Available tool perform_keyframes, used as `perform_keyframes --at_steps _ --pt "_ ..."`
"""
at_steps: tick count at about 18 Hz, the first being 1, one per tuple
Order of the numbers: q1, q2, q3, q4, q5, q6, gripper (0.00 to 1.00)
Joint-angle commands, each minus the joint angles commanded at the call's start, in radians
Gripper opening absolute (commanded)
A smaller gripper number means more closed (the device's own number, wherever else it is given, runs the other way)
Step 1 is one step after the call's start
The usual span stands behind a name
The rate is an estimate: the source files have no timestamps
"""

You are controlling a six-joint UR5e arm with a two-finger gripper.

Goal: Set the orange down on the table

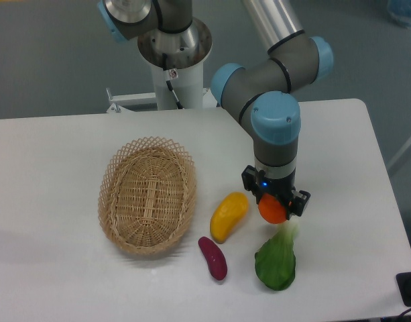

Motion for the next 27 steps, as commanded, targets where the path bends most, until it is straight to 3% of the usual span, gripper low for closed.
perform_keyframes --at_steps 16,27 --pt "-0.002 -0.002 -0.005 0.002 0.012 0.0 0.4" --pt "-0.005 0.017 -0.098 0.015 0.011 0.011 0.4"
